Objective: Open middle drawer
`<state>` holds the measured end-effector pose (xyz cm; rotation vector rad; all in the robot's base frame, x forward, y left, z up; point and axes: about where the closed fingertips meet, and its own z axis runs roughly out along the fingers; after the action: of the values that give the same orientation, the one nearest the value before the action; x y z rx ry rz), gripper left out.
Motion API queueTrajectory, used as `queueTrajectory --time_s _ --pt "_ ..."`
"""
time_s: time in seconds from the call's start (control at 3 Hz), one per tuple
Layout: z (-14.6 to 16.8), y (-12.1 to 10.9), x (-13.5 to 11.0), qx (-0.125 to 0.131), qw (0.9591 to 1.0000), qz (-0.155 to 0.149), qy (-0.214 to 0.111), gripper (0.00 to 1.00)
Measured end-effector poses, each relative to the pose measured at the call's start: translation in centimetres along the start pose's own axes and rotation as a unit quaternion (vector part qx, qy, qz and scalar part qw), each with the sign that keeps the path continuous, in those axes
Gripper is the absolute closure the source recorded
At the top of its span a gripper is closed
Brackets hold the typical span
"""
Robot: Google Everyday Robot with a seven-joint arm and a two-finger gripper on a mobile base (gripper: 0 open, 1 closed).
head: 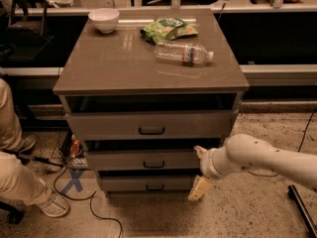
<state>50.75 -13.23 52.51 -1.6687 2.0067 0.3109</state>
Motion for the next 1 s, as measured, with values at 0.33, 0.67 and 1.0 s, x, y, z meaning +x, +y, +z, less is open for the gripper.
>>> queueTrajectory --time_s 0.33,0.67,1.0 --pt "6.6 -4.0 0.0 0.011 0.9991 -0.039 -0.010 0.00" --pt "6.6 -4.0 0.0 0.011 0.9991 -0.039 -0.010 0.00" --pt "8.0 -4.1 0.0 0.020 0.9969 -0.077 -0.005 0.00"
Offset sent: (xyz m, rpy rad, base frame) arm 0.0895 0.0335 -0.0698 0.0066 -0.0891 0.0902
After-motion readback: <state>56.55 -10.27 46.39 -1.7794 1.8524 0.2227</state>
